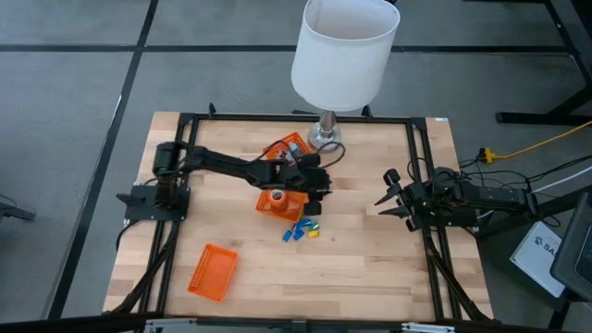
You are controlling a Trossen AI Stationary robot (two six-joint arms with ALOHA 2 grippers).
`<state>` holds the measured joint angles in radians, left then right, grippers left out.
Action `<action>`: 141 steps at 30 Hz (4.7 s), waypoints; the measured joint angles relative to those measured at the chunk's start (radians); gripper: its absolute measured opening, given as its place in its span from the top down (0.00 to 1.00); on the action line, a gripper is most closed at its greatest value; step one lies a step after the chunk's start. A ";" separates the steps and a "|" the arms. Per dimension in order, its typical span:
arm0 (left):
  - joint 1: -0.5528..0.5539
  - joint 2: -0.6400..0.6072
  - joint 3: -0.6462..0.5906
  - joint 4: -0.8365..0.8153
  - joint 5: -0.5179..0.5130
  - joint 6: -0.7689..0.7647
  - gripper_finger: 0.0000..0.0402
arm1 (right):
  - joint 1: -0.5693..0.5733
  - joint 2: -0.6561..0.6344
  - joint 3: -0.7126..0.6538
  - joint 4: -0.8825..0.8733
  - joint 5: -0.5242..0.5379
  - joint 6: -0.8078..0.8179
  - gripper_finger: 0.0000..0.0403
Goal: Pick and place Stapler, Stapler remover, tape
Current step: Put the blue tape into the middle orange bin
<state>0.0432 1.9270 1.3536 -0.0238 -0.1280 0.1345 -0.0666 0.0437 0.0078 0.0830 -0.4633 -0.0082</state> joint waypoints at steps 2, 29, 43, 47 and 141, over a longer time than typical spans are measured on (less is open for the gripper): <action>0.002 0.030 0.049 -0.021 -0.001 0.019 0.65 | 0.000 0.000 0.000 0.000 0.000 0.000 0.68; 0.000 0.105 0.136 -0.222 -0.012 -0.043 0.65 | 0.000 0.000 0.000 0.000 0.000 0.000 0.68; 0.000 0.165 0.133 -0.268 -0.011 -0.095 0.65 | 0.000 0.000 0.000 0.000 0.000 0.000 0.68; 0.000 0.194 0.134 -0.266 -0.040 -0.095 0.65 | 0.000 0.000 0.000 0.001 0.000 0.000 0.68; -0.026 -0.348 -0.112 -0.552 -0.008 -0.205 0.90 | 0.000 0.000 0.000 0.000 0.000 0.000 0.68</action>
<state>0.0171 1.5790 1.2412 -0.5755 -0.1364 -0.0709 -0.0669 0.0437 0.0074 0.0830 -0.4633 -0.0082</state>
